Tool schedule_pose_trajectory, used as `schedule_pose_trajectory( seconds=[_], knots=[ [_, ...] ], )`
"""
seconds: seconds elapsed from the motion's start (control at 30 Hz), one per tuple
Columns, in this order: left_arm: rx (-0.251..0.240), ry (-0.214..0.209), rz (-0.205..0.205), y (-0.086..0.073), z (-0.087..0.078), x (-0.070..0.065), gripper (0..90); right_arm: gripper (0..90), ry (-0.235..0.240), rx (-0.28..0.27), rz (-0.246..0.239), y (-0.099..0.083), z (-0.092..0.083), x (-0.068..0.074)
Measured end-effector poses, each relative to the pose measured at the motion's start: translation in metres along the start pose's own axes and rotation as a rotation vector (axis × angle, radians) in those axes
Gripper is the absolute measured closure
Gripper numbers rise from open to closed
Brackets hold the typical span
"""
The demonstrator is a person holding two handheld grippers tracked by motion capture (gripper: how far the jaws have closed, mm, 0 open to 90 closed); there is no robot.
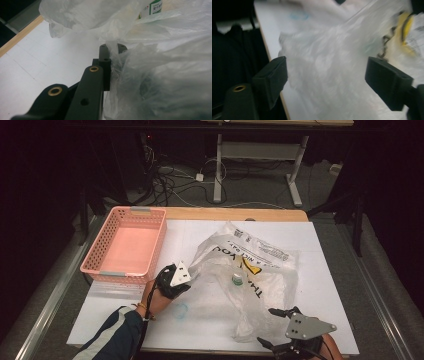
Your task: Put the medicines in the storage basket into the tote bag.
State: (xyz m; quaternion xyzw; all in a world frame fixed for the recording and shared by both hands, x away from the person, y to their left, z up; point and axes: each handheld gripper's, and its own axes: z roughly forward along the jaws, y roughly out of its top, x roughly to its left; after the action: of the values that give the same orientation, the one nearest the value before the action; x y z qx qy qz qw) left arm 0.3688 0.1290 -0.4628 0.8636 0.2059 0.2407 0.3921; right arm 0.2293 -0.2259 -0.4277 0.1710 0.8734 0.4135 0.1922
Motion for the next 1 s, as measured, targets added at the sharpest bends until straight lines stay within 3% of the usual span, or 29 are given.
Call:
schedule_pose_trajectory(
  seconds=[0.03,0.07,0.1,0.13,0.2,0.27,0.33,0.43,0.57,0.6,0.63,0.67,0.8,1.0],
  knots=[
    [0.0,0.001,-0.002,0.0,0.001,0.0,83.0,17.3,-0.002,0.024,-0.017,-0.003,0.005,0.002],
    [0.001,0.0,-0.002,0.0,0.001,0.0,83.2,17.9,-0.046,0.095,-0.069,-0.006,0.013,0.003],
    [0.0,-0.001,-0.002,0.0,0.001,0.0,83.2,17.9,-0.046,0.095,-0.069,-0.006,0.013,0.003],
    [-0.001,0.0,-0.001,0.0,0.001,0.0,84.0,18.8,-0.083,0.123,-0.098,-0.009,0.017,0.004],
    [-0.004,0.002,0.001,0.0,0.0,0.0,84.2,25.2,-0.105,0.161,-0.106,-0.013,0.022,0.001],
    [-0.007,0.002,0.004,0.0,-0.001,0.001,84.5,40.4,-0.148,0.189,-0.114,-0.017,0.026,-0.002],
    [-0.006,0.0,0.005,0.0,-0.001,0.001,84.6,57.9,-0.156,0.216,-0.107,-0.02,0.029,-0.007],
    [-0.014,-0.007,0.011,0.001,-0.002,0.001,85.5,77.0,-0.171,0.236,-0.095,-0.022,0.031,-0.011],
    [-0.049,-0.017,0.036,0.002,-0.009,0.001,85.8,87.4,-0.212,0.186,-0.038,-0.017,0.023,-0.018],
    [-0.061,-0.016,0.035,0.003,-0.012,0.001,85.9,88.1,-0.224,0.171,-0.034,-0.015,0.02,-0.019],
    [-0.073,-0.014,0.031,0.003,-0.014,0.001,85.9,88.8,-0.248,0.122,-0.022,-0.012,0.014,-0.021],
    [-0.086,-0.011,0.025,0.004,-0.017,0.002,85.9,88.8,-0.248,0.122,-0.022,-0.012,0.014,-0.021],
    [-0.129,0.008,0.015,0.007,-0.03,0.006,85.9,89.7,-0.315,0.028,0.004,-0.002,0.0,-0.027],
    [-0.178,0.033,0.008,0.012,-0.044,0.006,85.9,89.9,-0.352,-0.029,0.022,0.007,-0.008,-0.032]
  ],
)
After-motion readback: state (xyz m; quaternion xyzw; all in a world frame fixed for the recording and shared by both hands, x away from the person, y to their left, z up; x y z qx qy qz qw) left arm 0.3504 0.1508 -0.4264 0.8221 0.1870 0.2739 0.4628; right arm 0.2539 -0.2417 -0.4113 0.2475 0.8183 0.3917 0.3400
